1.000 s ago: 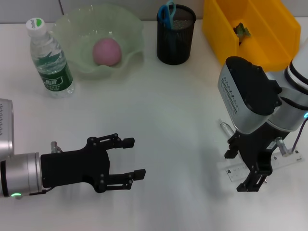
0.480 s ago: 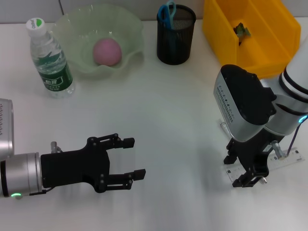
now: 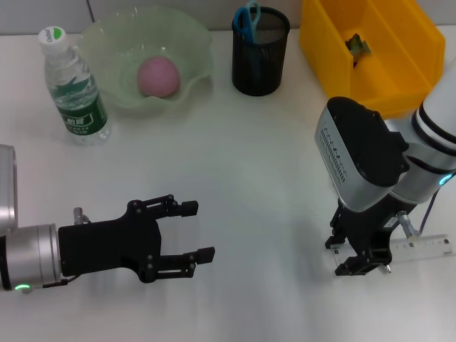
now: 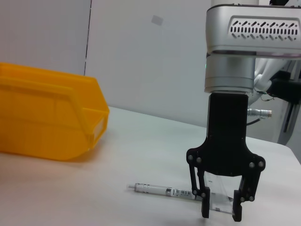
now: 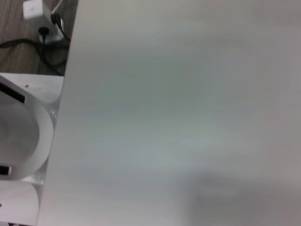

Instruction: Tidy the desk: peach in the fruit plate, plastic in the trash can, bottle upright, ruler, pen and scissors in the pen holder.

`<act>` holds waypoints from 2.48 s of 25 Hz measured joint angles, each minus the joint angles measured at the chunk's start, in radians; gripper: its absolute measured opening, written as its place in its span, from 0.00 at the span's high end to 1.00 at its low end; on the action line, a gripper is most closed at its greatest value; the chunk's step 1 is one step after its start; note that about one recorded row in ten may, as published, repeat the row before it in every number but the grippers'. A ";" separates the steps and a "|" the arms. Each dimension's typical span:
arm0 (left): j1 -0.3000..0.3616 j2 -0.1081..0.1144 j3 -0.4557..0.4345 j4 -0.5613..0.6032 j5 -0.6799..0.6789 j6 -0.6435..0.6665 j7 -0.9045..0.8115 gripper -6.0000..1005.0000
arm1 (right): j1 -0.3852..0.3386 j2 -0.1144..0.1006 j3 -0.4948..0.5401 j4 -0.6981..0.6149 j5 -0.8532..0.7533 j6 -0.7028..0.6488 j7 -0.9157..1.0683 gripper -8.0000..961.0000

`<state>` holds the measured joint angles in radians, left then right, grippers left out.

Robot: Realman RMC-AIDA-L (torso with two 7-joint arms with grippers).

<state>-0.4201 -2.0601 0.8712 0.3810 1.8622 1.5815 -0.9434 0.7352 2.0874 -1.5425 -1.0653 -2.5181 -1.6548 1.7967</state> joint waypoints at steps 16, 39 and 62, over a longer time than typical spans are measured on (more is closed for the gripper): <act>-0.005 0.002 0.001 0.006 0.002 0.012 0.001 0.20 | 0.076 -0.010 0.493 -0.120 0.092 -0.113 0.055 0.59; -0.013 -0.003 -0.005 0.003 -0.044 0.021 0.049 0.20 | -0.014 -0.007 0.580 0.128 0.816 0.588 -0.074 0.56; 0.010 -0.005 -0.037 -0.004 -0.134 0.017 0.102 0.20 | 0.145 -0.004 0.577 0.638 1.372 0.794 -0.730 0.53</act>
<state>-0.4099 -2.0647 0.8344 0.3774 1.7279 1.5984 -0.8411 0.8797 2.0835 -0.9655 -0.4278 -1.1465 -0.8607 1.0671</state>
